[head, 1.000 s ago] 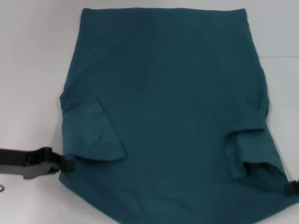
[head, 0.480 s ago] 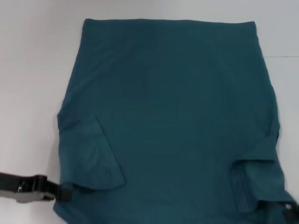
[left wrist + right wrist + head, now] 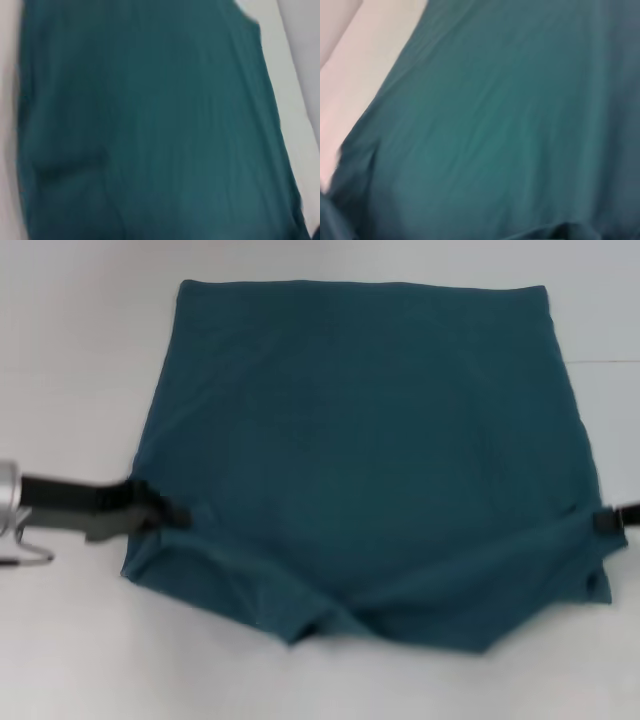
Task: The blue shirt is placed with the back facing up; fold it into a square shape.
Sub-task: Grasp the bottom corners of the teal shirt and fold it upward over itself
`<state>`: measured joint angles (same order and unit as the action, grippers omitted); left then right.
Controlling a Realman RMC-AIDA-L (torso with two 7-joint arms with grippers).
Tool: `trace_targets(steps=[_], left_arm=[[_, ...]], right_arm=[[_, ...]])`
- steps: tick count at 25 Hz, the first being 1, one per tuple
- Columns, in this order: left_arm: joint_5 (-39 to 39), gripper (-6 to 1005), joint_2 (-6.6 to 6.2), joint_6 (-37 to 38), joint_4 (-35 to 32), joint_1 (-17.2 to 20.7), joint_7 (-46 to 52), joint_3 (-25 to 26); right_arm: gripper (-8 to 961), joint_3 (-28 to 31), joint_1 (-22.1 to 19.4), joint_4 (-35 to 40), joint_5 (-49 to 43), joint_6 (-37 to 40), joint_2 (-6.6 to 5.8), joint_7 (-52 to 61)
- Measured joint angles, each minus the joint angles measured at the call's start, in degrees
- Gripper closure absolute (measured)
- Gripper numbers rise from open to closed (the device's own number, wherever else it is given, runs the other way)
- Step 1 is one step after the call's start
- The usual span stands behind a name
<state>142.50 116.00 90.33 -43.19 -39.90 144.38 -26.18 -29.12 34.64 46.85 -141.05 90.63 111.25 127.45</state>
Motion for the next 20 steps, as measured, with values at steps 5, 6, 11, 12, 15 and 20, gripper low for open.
trace_targets(steps=[5, 6, 11, 12, 15, 20], left_arm=[[-1.2, 982, 0.2, -13.8, 3.9, -4.2, 0.9, -0.4], [-1.4, 983, 0.27, -15.6, 4.6, -4.7, 0.8, -0.6], [-1.5, 983, 0.97, -26.4, 7.7, -7.3, 0.4, -3.4], [-1.5, 983, 1.39, -28.7, 7.9, -7.6, 0.4, -4.3], [-1.5, 983, 2.33, -34.4, 7.9, -8.0, 0.5, -7.0], [-1.5, 982, 3.09, -41.6, 8.0, -8.9, 0.5, -11.1]], right_arm=[[934, -0.4, 1.2, -0.6, 2.8, -12.6, 1.89, 2.8], [934, -0.5, 1.6, -0.7, 3.4, -15.2, 2.38, 3.0], [934, -0.7, 3.7, -2.7, 3.8, -24.8, 3.79, 3.2], [934, -0.7, 4.2, -3.2, 3.8, -26.5, 3.86, 3.2], [933, -0.6, 5.4, -5.7, 3.9, -31.3, 3.98, 3.2], [917, -1.1, 7.4, -9.4, 4.0, -38.0, 3.92, 3.3]])
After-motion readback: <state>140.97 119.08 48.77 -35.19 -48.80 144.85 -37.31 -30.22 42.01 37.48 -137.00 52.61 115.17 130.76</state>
